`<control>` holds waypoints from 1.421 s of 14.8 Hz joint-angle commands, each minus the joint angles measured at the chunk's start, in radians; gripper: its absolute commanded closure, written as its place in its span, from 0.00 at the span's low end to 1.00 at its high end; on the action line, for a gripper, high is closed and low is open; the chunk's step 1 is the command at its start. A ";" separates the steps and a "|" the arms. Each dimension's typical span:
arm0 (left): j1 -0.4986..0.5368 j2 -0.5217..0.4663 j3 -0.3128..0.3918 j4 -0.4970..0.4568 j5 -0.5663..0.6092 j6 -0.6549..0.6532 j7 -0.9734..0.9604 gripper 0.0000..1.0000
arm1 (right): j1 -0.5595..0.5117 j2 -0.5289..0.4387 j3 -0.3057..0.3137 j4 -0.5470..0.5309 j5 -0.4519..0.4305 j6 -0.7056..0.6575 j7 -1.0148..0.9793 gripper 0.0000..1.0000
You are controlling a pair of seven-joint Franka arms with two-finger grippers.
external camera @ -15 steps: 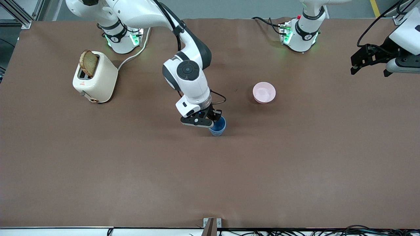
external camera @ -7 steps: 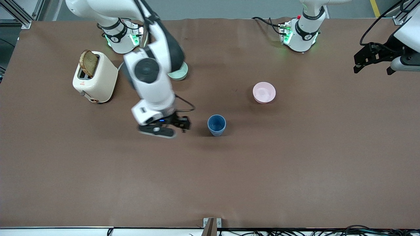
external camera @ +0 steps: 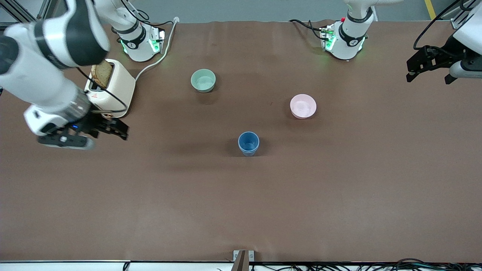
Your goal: Stack blue cups with both arms
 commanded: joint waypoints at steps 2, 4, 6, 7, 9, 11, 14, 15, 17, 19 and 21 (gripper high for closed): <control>-0.001 -0.009 -0.008 0.001 -0.006 -0.018 -0.010 0.00 | -0.098 -0.109 0.024 -0.069 -0.010 -0.037 -0.009 0.00; -0.001 -0.009 -0.008 0.001 -0.006 -0.018 0.002 0.00 | -0.133 -0.110 0.022 -0.016 -0.010 -0.083 -0.044 0.00; -0.001 -0.006 -0.008 0.002 -0.004 -0.018 0.006 0.00 | -0.175 -0.104 0.022 0.079 -0.004 -0.131 -0.091 0.00; -0.001 -0.005 -0.008 0.004 -0.003 -0.016 0.006 0.00 | -0.199 -0.101 0.022 0.118 -0.004 -0.147 -0.091 0.00; -0.001 -0.005 -0.008 0.005 0.001 -0.016 0.006 0.00 | -0.244 -0.095 0.022 0.182 -0.004 -0.174 -0.093 0.00; -0.001 0.001 -0.008 0.021 0.001 -0.016 0.006 0.00 | -0.265 -0.090 0.022 0.215 -0.012 -0.197 -0.096 0.00; 0.002 0.006 -0.006 0.025 -0.001 -0.016 0.006 0.00 | -0.308 -0.089 0.024 0.226 -0.007 -0.227 -0.148 0.00; 0.002 0.006 -0.006 0.025 -0.001 -0.018 0.006 0.00 | -0.311 -0.086 0.024 0.236 -0.013 -0.243 -0.183 0.00; 0.004 0.006 -0.006 0.025 -0.003 -0.018 0.006 0.00 | -0.328 -0.084 0.027 0.246 -0.012 -0.270 -0.197 0.00; 0.002 0.003 -0.006 0.025 -0.006 -0.019 0.006 0.00 | -0.407 -0.083 0.083 0.261 -0.005 -0.319 -0.197 0.00; 0.004 0.003 -0.006 0.027 -0.009 -0.041 0.006 0.00 | -0.501 -0.087 0.190 0.261 -0.008 -0.344 -0.196 0.00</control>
